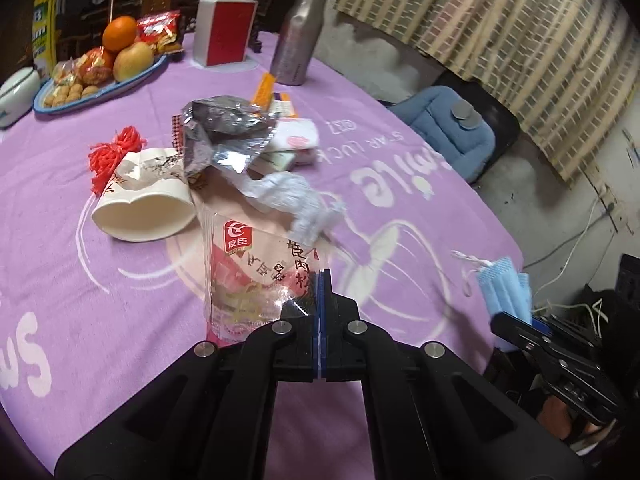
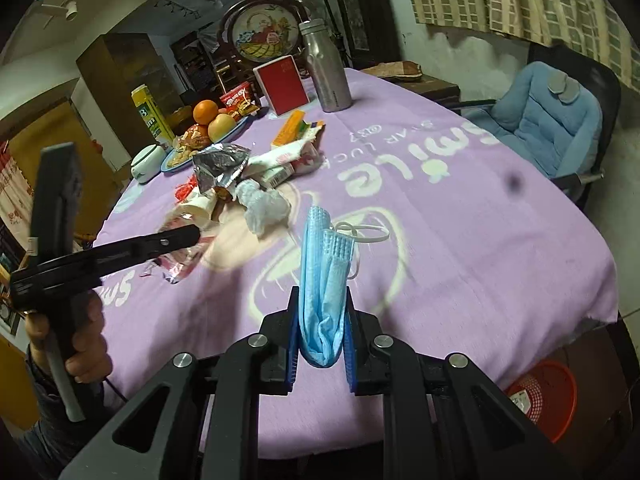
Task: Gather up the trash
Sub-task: 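Carry the mask and wrapper to the red wastebasket and open both tools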
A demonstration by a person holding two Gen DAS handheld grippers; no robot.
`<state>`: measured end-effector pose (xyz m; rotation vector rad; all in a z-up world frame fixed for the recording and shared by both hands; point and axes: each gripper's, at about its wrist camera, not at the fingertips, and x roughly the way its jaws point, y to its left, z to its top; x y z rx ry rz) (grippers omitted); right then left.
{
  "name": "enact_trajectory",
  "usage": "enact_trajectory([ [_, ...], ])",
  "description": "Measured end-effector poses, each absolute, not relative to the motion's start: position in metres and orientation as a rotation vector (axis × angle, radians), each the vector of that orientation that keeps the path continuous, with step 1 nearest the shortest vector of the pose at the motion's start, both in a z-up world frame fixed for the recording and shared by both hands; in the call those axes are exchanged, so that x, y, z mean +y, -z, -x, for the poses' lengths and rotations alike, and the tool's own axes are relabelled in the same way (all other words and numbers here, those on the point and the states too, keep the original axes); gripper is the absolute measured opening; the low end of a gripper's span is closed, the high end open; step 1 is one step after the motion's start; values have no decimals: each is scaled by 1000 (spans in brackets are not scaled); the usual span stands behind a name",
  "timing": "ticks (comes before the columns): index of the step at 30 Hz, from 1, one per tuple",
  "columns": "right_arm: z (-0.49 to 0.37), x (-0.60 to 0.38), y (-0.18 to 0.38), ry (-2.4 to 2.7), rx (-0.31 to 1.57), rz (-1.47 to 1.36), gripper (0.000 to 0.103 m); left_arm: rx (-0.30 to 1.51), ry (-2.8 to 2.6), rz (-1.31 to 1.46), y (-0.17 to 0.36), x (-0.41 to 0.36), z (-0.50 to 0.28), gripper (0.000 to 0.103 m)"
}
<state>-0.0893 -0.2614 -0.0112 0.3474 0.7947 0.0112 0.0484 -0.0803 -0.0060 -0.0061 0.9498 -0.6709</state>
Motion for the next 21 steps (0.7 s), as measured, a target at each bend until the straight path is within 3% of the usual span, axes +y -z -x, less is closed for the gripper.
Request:
enact_trajectory([
  [10, 126, -278, 21, 6, 772, -357, 18, 906, 809, -96, -8, -127, 11, 1],
  [21, 227, -362, 38, 201, 739, -413, 18, 911, 1107, -300, 2, -242, 99, 1],
])
